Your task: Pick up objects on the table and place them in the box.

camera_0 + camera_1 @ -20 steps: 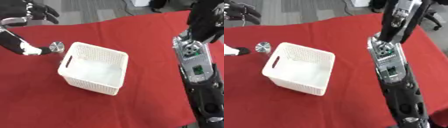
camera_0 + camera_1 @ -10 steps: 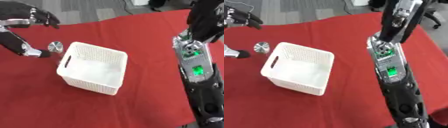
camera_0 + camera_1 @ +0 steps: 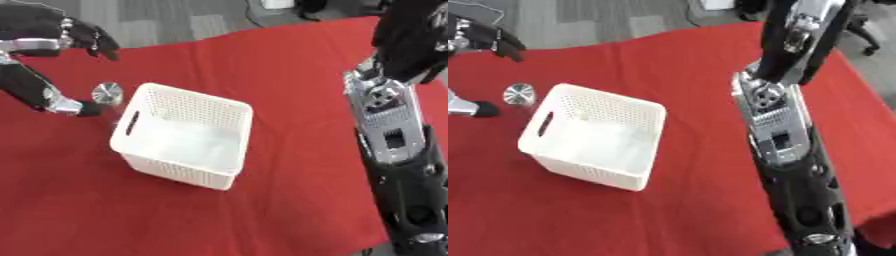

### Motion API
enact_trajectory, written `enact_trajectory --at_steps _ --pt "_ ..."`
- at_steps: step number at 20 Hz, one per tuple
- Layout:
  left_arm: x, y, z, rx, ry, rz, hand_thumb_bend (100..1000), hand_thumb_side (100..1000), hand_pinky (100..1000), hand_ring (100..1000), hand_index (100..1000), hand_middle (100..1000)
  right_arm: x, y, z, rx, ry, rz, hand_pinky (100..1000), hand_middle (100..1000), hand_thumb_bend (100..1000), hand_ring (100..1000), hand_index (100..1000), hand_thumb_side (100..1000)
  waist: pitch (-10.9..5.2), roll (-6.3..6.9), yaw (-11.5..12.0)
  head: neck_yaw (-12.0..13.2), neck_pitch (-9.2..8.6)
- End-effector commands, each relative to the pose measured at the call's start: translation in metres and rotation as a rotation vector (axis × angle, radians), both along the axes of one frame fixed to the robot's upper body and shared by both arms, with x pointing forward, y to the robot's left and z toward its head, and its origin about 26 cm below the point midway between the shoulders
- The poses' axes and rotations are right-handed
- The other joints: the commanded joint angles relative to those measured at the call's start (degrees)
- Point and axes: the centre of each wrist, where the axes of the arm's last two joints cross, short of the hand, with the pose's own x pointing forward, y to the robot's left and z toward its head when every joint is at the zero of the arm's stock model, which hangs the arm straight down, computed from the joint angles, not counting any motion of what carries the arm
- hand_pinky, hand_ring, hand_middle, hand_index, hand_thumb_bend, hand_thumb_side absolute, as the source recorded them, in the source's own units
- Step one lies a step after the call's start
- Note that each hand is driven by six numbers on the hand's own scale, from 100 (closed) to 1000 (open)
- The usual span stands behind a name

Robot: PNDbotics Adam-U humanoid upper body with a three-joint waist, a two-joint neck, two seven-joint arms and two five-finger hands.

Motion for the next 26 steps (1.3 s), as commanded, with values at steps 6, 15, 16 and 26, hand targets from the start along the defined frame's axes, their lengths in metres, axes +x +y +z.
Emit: enact_trajectory --at_steps 6,15,16,26 --pt "0.003 -0.001 0.007 0.054 -0.008 0.019 432 763 823 782 890 884 -0.003 0.003 0.009 0.071 -0.138 0.077 698 683 100 690 716 1000 -0.6 0.24 -0.3 0.7 -0.01" --pt "0.009 0.006 0.009 0.208 -0.083 0.142 494 753 843 829 874 867 -0.003 0.006 0.011 0.078 -0.151 0.089 698 683 100 690 716 1000 -0.27 0.59 -1.1 2.5 -0.01" --pt "0.009 0.006 0.008 0.218 -0.091 0.143 491 754 842 828 874 868 -0.003 0.007 0.011 0.078 -0.151 0.089 698 683 100 690 716 1000 -0.25 0.62 -1.1 2.6 -0.01" --pt "0.013 0.006 0.0 0.186 -0.065 0.121 466 759 833 809 881 870 -0.003 0.008 0.012 0.078 -0.154 0.095 698 683 100 690 715 1000 -0.1 0.56 -1.2 2.8 -0.01"
